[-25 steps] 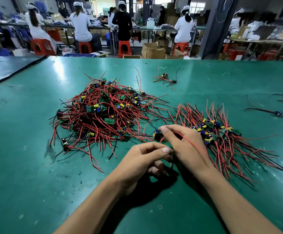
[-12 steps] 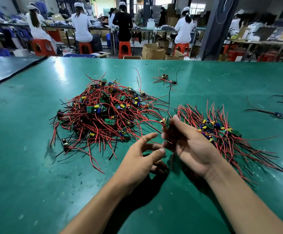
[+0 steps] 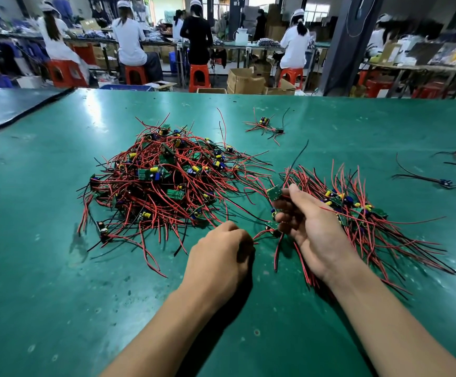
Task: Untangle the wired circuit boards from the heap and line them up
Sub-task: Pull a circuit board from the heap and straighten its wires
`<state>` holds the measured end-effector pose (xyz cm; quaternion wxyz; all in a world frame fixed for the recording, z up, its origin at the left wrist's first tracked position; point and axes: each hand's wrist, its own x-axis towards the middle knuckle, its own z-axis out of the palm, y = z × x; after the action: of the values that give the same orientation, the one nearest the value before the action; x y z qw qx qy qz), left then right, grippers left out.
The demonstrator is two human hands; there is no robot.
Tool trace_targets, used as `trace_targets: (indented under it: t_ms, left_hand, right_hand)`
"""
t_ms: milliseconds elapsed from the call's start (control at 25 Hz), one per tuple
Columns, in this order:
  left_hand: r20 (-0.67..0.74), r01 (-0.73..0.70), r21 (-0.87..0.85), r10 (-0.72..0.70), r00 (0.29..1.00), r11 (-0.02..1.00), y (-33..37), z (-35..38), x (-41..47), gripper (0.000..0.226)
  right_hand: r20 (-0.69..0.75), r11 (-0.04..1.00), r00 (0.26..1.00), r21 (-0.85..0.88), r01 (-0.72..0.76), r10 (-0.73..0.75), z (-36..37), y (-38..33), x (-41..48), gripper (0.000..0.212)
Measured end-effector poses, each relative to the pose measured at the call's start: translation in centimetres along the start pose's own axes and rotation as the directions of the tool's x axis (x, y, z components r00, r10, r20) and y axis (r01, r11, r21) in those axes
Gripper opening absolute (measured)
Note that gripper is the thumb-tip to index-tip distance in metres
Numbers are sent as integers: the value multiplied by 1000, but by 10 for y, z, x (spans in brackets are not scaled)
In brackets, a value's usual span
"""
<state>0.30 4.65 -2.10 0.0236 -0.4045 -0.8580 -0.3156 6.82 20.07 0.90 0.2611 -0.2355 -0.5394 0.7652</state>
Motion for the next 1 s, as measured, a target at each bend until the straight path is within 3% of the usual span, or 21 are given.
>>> trace_targets:
  t_ms: [160, 320, 440, 560, 640, 680, 720, 800, 880, 1000]
  left_hand:
    - [-67, 70, 69, -66, 996, 995, -6, -7, 1, 14]
    - [-189, 178, 31, -169, 967, 984, -16, -14, 4, 6]
    - [-223, 230, 12, -221, 949, 973, -16, -15, 2, 12]
    - [-308, 161, -50, -168, 936, 986, -13, -16, 2, 26]
    - [-392, 57, -204, -135, 910, 977, -7, -18, 3, 25]
    - [-378, 46, -359, -190, 906, 932, -3, -18, 3, 22]
    - [-294, 79, -563, -288, 911, 823, 1, -18, 5, 19]
    - [0, 204, -869, -412, 911, 451, 7, -19, 6, 17]
    - [194, 285, -941, -399, 896, 184, 8, -23, 6, 24]
    - [287, 317, -947, -298, 910, 55, 7, -27, 6, 36]
  right_hand:
    - [14, 993, 998, -97, 64, -63, 1, 4, 0, 28]
    - [-22, 960, 995, -266, 90, -100, 1, 12, 3, 24]
    - [-14, 954, 995, -285, 93, -101, 1, 14, 3, 23]
    - [49, 947, 992, -295, 126, -117, -1, 9, 2, 23]
    - [145, 943, 984, -300, 143, -103, 1, 6, -1, 26]
    - [194, 948, 977, -286, 140, -86, 2, 5, -3, 27]
    - [237, 956, 969, -265, 129, -65, 4, 4, -4, 28]
    - [301, 969, 953, -224, 101, -30, 5, 3, -7, 31]
    - [331, 977, 944, -196, 87, -18, 5, 3, -7, 32]
    - [333, 981, 943, -176, 86, -23, 4, 3, -5, 30]
